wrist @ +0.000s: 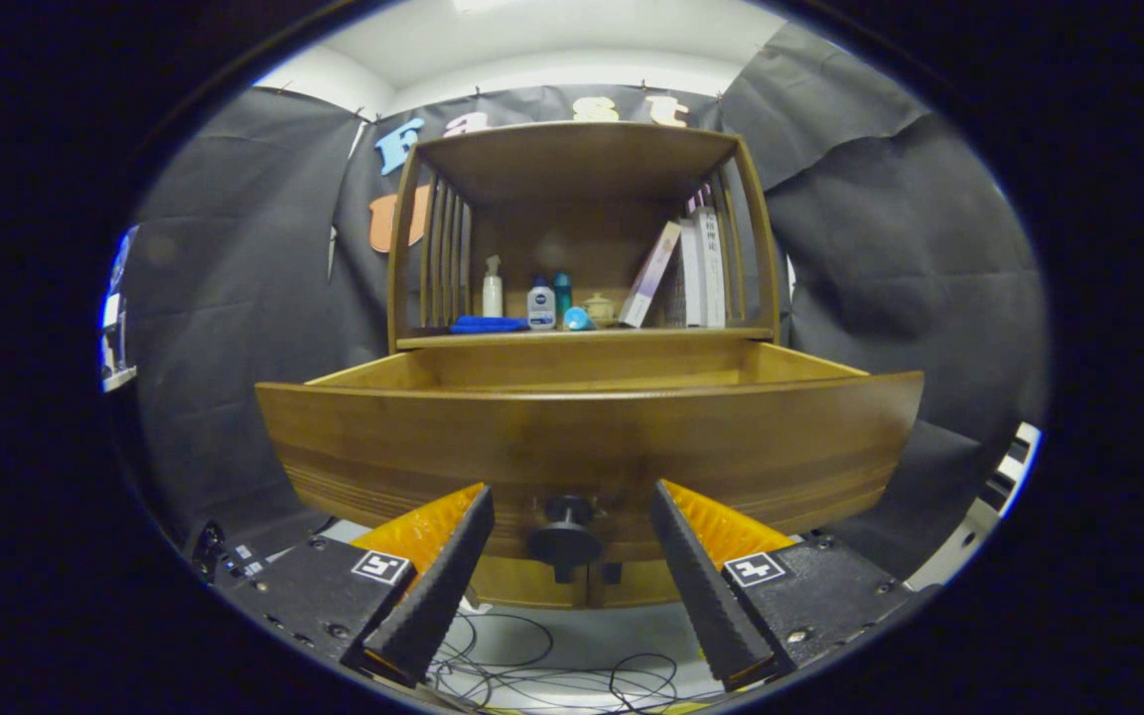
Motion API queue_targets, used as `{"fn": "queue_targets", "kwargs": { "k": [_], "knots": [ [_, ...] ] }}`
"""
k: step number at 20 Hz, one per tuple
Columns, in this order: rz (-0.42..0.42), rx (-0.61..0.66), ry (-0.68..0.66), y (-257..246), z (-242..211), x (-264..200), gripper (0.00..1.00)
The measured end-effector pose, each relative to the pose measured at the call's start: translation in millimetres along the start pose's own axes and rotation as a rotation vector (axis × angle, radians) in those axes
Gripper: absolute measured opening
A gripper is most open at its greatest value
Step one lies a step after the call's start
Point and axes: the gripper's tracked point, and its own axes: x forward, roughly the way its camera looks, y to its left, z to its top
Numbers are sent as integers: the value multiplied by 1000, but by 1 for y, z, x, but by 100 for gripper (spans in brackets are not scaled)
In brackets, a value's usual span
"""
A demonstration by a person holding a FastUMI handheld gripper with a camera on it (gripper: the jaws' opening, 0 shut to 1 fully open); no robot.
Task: Pull open the drawer, take out the items inside it, and place them on the countertop above the cabinet.
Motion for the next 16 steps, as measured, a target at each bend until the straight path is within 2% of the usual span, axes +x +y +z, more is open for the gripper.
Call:
{"fn": "queue_targets", "kwargs": {
  "k": [8,9,16],
  "knots": [
    [-56,56,4,2,-7,24,100],
    [-57,55,-9,3,-5,22,96],
    [-16,58,-8,-4,3,45,97]
  ]
}}
